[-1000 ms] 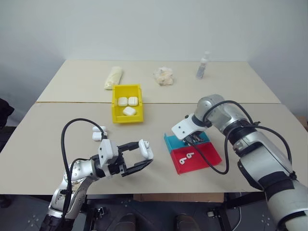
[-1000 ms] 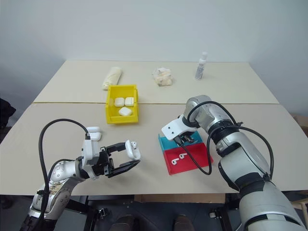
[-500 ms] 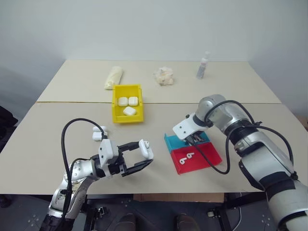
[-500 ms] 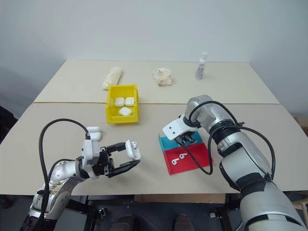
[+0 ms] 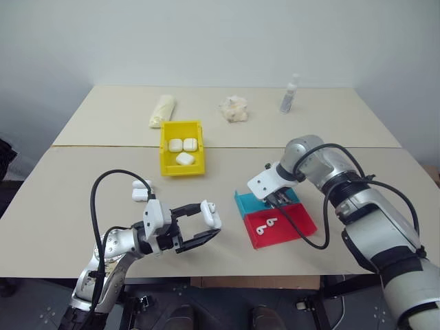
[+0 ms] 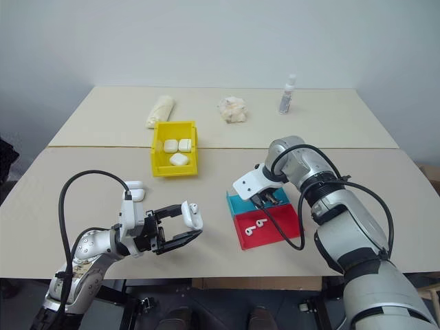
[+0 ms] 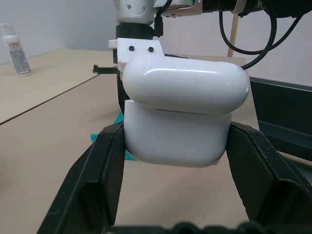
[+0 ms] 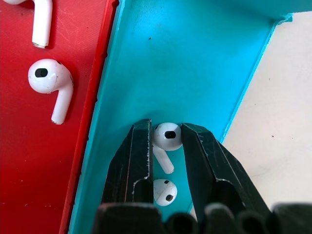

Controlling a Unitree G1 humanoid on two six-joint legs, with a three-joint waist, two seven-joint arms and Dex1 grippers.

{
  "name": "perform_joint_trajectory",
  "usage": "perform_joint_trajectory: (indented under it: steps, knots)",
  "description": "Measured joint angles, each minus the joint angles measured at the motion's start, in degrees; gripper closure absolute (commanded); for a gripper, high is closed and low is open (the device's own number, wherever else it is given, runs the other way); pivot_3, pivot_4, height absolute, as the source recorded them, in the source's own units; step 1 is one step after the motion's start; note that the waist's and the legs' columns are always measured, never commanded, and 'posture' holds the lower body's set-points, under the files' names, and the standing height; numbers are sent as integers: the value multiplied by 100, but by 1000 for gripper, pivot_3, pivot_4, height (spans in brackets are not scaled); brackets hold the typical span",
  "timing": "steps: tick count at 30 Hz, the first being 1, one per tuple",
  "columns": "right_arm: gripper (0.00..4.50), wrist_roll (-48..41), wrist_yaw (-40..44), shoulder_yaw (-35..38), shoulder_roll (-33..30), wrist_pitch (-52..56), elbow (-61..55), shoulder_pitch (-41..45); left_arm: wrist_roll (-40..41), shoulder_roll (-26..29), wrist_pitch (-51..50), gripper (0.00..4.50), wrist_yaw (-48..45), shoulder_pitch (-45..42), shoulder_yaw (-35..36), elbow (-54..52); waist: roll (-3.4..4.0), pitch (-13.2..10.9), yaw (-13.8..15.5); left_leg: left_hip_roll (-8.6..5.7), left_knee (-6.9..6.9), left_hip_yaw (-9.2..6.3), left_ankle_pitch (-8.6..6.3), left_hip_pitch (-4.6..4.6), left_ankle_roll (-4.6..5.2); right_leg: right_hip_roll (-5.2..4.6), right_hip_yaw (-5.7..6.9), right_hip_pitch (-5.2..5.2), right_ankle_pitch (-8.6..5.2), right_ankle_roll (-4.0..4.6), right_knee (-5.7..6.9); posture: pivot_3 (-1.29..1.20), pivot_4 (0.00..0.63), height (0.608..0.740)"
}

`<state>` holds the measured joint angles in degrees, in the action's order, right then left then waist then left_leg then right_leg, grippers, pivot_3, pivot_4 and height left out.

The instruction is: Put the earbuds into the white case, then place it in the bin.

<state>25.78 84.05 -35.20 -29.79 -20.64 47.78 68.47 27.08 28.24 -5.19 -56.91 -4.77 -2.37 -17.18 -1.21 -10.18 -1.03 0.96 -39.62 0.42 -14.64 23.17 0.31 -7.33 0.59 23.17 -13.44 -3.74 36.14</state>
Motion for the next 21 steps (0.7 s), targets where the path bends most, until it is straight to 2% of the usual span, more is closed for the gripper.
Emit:
perform_joint_trajectory:
  steps: [8, 11, 14, 18, 21]
  knots:
    - [3457, -469, 105, 522, -117, 639, -742, -209, 13, -67, -2, 1664, 21, -100, 1, -4, 6, -4, 9, 0, 0, -1, 0, 9, 0, 0, 1, 7, 0, 0, 0, 0, 150, 740]
    - [3457, -1908, -35, 2375, -870, 2973, -3147, -816, 266, -251, -112, 1664, 48, -476, 0, -88, 27, -19, 155, -2, -11, -15, -1, 42, 2, -4, 16, 14, 3, -3, 3, 0, 150, 740]
    - [3457, -2670, -333, 3360, -1133, 4564, -4590, -1130, 443, -314, -264, 1664, 136, -700, 7, -195, 26, -18, 170, -1, -11, -20, -3, 40, 5, -3, 23, 5, 2, -3, 2, 0, 150, 740]
    - [3457, -4239, -1329, 5098, -733, 7686, -6826, -1782, 972, -327, -636, 1664, 103, -1039, 48, -340, 26, -18, 145, -1, -11, -20, -3, 29, 6, -3, 14, 4, 2, -3, -1, 0, 150, 740]
    - [3457, -5361, -1964, 6309, -7, 9100, -7939, -1811, 1239, -387, -790, 1664, 63, -1277, 66, -368, 30, -16, 124, -2, -7, -20, -4, 11, 6, -1, 12, -6, 2, -2, 5, 0, 150, 740]
